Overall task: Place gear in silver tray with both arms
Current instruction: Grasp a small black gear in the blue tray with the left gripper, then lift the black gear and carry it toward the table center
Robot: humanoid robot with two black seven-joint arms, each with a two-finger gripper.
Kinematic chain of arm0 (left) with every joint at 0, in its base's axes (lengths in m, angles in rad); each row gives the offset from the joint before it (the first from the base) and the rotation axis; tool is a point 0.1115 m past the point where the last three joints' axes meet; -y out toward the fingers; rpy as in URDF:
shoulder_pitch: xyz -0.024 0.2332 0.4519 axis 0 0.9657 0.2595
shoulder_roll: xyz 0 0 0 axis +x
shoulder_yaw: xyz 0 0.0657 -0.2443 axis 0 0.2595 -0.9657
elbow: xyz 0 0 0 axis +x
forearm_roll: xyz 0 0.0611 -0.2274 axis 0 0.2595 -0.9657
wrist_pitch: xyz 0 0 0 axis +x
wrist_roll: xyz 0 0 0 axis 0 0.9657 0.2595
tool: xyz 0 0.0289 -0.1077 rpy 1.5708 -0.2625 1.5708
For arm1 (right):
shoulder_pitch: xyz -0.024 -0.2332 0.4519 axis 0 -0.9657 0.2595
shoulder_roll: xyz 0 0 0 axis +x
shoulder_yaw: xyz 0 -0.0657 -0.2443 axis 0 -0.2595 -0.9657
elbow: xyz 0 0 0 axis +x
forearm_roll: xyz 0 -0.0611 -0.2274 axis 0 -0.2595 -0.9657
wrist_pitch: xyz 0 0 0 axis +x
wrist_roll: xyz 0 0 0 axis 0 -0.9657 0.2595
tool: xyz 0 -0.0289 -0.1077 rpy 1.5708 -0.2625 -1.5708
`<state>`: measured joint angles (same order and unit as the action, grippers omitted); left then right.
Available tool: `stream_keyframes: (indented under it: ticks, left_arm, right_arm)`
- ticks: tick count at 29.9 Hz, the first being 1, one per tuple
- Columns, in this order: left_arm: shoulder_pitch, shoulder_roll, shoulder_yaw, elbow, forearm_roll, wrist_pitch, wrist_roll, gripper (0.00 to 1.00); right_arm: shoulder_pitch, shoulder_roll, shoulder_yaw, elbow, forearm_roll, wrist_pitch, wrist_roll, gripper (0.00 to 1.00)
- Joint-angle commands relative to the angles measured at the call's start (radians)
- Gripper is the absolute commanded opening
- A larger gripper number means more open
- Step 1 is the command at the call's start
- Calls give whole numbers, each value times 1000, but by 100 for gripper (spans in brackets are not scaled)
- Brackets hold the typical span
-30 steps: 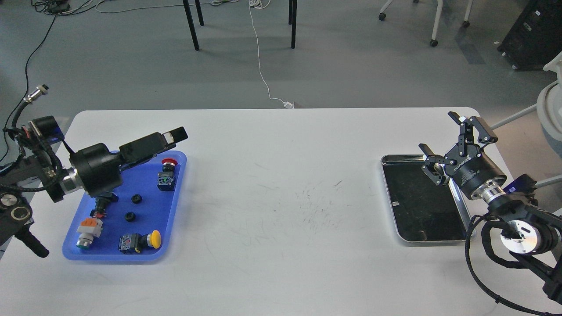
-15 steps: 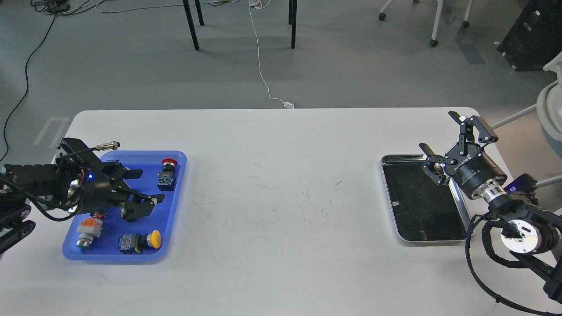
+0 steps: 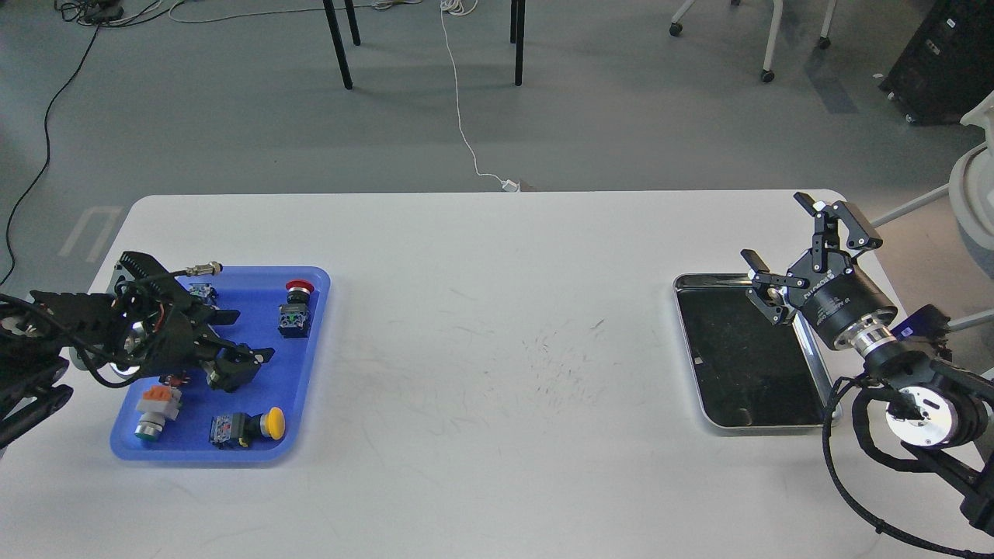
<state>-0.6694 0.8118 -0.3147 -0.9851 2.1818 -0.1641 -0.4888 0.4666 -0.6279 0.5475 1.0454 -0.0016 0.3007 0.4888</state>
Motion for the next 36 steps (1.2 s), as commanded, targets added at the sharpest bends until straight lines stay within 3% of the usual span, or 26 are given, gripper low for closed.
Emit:
stream_keyframes:
  ticks: [1, 8, 11, 15, 22, 31, 36]
  left_arm:
    - [5, 4, 5, 3, 0, 0, 0, 75]
    - [16, 4, 8, 8, 0, 0, 0, 67]
    - [16, 6, 8, 10, 0, 0, 0, 56]
    - [30, 6, 8, 10, 0, 0, 0, 51]
    - [41, 6, 8, 13, 0, 0, 0, 22]
    - [28, 23, 2, -3, 0, 28, 0, 14]
    - [-68, 113, -10, -139, 0, 28, 0, 14]
  right_arm:
    - [0, 0, 0, 1, 0, 0, 0, 99]
    - [0, 0, 0, 2, 0, 0, 0, 99]
    - [0, -1, 0, 7, 0, 0, 0, 99]
    - [0, -1, 0, 8, 0, 0, 0, 99]
    - [0, 0, 0, 10, 0, 0, 0, 99]
    - [0, 0, 0, 15, 0, 0, 0, 99]
    - [0, -3, 2, 18, 0, 0, 0, 99]
